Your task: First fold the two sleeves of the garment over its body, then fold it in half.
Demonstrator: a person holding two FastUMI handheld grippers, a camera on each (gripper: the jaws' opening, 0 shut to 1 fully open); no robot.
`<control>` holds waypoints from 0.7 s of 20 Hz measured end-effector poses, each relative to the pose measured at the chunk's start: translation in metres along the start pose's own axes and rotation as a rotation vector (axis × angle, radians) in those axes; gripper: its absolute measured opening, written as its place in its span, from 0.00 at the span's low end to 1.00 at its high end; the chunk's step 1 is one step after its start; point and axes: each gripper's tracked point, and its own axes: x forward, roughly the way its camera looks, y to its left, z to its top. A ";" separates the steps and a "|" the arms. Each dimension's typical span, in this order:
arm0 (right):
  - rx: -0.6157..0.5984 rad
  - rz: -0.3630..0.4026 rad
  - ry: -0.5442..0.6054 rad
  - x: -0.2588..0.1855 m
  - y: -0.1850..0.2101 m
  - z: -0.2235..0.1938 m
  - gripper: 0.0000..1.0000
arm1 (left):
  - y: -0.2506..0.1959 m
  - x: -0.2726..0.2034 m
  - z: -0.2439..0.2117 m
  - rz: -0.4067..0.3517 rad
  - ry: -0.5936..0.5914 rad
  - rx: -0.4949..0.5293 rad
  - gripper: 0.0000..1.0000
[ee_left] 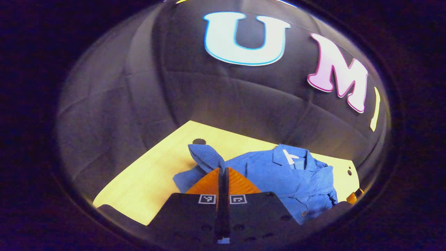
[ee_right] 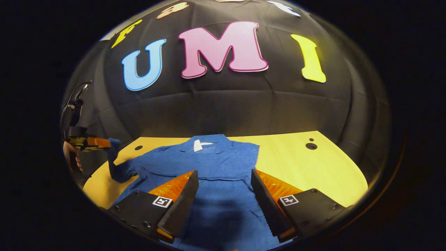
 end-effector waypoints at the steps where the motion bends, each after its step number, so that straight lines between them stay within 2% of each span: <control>1: 0.007 -0.016 0.004 -0.001 -0.013 -0.001 0.95 | -0.032 0.006 0.000 -0.053 0.006 0.016 0.00; 3: 0.019 -0.052 0.015 -0.007 -0.041 -0.004 0.96 | -0.106 0.017 -0.010 -0.145 0.016 0.052 0.00; 4: 0.019 -0.094 0.026 -0.013 -0.067 -0.008 0.95 | -0.142 0.022 -0.015 -0.185 0.021 0.090 0.00; 8: 0.097 -0.170 0.020 -0.034 -0.116 -0.010 0.96 | -0.254 0.040 -0.039 -0.324 0.054 0.160 0.00; 12: 0.125 -0.209 0.039 -0.053 -0.136 -0.020 0.95 | -0.336 0.049 -0.066 -0.394 0.071 0.242 0.00; 14: 0.117 -0.210 0.046 -0.060 -0.137 -0.025 0.95 | -0.362 0.048 -0.082 -0.427 0.106 0.262 0.16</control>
